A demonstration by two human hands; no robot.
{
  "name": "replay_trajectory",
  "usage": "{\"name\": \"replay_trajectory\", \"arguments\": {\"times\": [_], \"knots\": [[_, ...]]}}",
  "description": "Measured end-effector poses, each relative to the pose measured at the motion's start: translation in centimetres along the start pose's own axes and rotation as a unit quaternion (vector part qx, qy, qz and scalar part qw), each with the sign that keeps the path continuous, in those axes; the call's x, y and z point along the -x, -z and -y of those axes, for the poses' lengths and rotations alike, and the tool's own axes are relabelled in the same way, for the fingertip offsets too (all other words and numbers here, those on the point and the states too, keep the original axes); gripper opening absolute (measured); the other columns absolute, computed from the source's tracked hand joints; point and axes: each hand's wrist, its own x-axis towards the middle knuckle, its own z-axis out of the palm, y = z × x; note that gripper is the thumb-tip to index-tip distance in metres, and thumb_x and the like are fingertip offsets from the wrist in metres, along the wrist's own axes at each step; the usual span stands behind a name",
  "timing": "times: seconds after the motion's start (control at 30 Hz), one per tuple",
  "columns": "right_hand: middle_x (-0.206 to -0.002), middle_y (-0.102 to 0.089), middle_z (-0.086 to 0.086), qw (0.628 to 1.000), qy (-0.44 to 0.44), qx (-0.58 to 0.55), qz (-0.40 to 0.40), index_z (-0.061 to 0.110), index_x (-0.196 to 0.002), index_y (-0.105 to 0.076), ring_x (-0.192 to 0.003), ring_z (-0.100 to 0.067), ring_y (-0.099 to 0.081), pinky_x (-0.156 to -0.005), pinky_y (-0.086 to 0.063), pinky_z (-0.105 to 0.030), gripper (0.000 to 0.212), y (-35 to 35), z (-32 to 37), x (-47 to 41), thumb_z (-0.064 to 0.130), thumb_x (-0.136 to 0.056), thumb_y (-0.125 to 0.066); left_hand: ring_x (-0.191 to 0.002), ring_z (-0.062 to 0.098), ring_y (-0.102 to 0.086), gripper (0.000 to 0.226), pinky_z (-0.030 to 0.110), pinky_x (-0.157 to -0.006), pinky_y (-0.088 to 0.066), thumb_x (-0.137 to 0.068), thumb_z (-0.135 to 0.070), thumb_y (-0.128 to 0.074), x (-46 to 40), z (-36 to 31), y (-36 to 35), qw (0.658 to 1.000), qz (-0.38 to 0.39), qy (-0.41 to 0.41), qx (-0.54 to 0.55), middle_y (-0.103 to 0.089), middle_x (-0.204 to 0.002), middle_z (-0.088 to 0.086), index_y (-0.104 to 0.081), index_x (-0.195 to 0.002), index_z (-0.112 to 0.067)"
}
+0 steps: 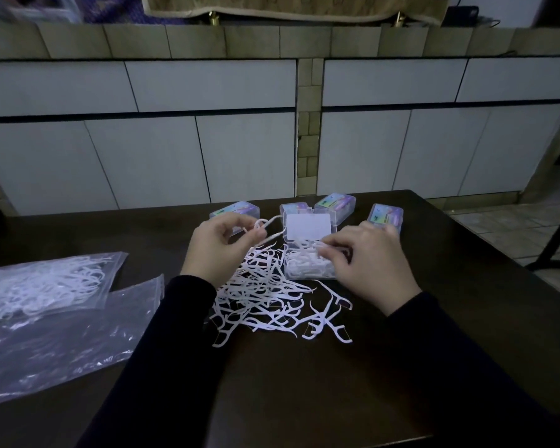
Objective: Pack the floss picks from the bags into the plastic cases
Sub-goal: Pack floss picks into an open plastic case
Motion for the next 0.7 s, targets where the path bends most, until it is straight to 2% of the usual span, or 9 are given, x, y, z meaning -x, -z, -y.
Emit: {"name": "replay_trajectory", "arguments": {"times": [0.1, 0.27, 0.37, 0.53, 0.7], "knots": [[-0.107, -0.067, 0.014, 0.999, -0.020, -0.047, -0.009, 0.032, -0.108, -0.069, -0.104, -0.007, -0.051, -0.103, -0.022, -0.038, 0.022, 0.2, -0.8, -0.8, 0.043, -0.093, -0.056, -0.054, -0.003, -0.044, 0.022, 0.009, -0.051, -0.033, -0.084, -0.018, -0.071, -0.1, 0.1, -0.5, 0.999, -0.048, 0.013, 0.017, -0.049, -0.053, -0.021, -0.062, -0.070, -0.031], [-0.111, -0.068, 0.011, 0.998, -0.025, -0.058, 0.016, 0.029, -0.109, -0.070, -0.106, -0.009, -0.051, -0.101, -0.024, -0.037, 0.023, 0.1, -1.4, -2.9, 0.040, -0.092, -0.059, -0.052, 0.003, -0.037, 0.002, 0.008, -0.051, -0.033, -0.086, -0.019, -0.070, -0.3, 0.0, -1.6, 0.997, -0.080, 0.017, 0.014, -0.042, -0.055, -0.017, -0.069, -0.085, -0.019], [-0.113, -0.068, 0.011, 0.998, -0.005, -0.023, 0.064, 0.030, -0.111, -0.070, -0.107, -0.010, -0.051, -0.102, -0.024, -0.037, 0.024, 0.0, -1.7, -4.0, 0.041, -0.092, -0.059, -0.053, -0.004, -0.042, 0.001, 0.006, -0.051, -0.032, -0.086, -0.019, -0.069, -0.3, -0.2, -2.0, 0.997, -0.078, 0.004, 0.010, -0.041, -0.054, -0.019, -0.068, -0.086, -0.018], [-0.117, -0.066, 0.011, 0.995, 0.004, 0.030, 0.096, 0.035, -0.114, -0.068, -0.112, -0.013, -0.050, -0.103, -0.024, -0.039, 0.026, -0.3, -2.3, -4.9, 0.045, -0.091, -0.059, -0.059, -0.012, -0.046, 0.001, 0.003, -0.053, -0.033, -0.087, -0.017, -0.068, -0.5, -0.1, -2.3, 0.997, -0.073, 0.005, 0.004, -0.042, -0.061, -0.019, -0.067, -0.086, -0.017], [-0.119, -0.059, 0.012, 0.990, 0.021, -0.018, 0.140, 0.039, -0.113, -0.067, -0.113, -0.013, -0.048, -0.100, -0.028, -0.039, 0.027, -1.9, -2.2, -4.6, 0.048, -0.088, -0.061, -0.061, -0.013, -0.046, 0.002, 0.002, -0.056, -0.035, -0.087, -0.019, -0.068, -0.6, 0.1, -2.7, 0.998, -0.055, -0.004, -0.010, -0.056, -0.076, -0.014, -0.068, -0.086, -0.017]]}}
